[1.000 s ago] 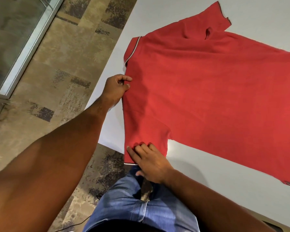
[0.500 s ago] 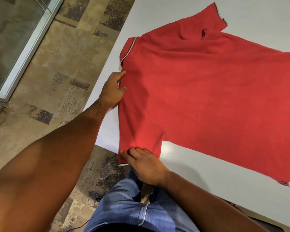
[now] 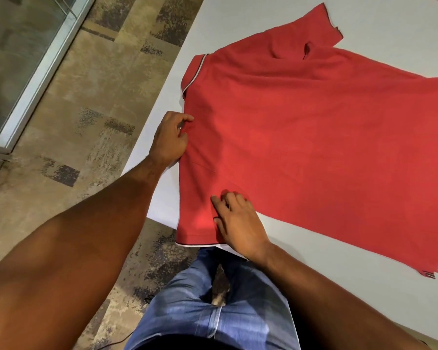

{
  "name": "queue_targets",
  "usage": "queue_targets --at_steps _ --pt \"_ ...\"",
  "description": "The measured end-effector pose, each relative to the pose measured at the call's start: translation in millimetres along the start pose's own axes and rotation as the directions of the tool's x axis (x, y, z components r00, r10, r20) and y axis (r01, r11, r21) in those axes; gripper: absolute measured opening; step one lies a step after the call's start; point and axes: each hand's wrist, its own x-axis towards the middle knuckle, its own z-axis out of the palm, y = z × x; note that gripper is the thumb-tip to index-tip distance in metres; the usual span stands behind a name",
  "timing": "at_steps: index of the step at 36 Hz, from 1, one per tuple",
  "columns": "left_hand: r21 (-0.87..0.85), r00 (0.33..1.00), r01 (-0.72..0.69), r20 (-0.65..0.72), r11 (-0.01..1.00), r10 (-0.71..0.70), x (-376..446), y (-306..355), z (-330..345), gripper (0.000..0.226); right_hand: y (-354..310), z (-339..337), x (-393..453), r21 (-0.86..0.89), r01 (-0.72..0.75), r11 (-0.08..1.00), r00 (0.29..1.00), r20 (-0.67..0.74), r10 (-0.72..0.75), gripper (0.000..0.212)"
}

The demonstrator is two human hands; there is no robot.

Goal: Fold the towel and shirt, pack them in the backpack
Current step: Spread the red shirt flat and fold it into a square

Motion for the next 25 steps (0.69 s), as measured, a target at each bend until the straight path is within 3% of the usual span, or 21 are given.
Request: queue_targets --at_steps 4,6,14,17,25 --pt "-0.012 0.999 0.031 0.005 0.999 -0.031 -0.4 -0.7 -2.6 0.048 -6.6 -2.6 2.8 0.124 -0.015 0.992 0.998 -0.056 0.022 0.049" --pt "-0.01 0.999 0.034 0.031 0.999 -0.034 -0.5 -2.1 -3.5 0.054 -9.9 -0.8 2.5 0.129 0.0 0.992 1.0 -0.02 0.003 0.052" --pt "-0.033 0.997 0.028 0.074 0.999 -0.025 -3.2 -1.9 -5.4 0.07 -30.0 9.4 -10.3 -0.111 0.332 0.937 0.92 0.259 -0.295 0.082" --pt "-0.013 0.996 0.031 0.089 0.999 -0.029 -5.3 0.9 -4.9 0.074 -34.6 8.8 -12.5 -0.205 0.411 0.888 0.889 0.306 -0.341 0.075" --pt "0.042 0.996 0.021 0.084 0.999 -0.024 -7.3 -0.8 -0.5 0.075 -28.9 14.9 -13.5 -0.078 0.523 0.849 0.821 0.313 -0.477 0.06"
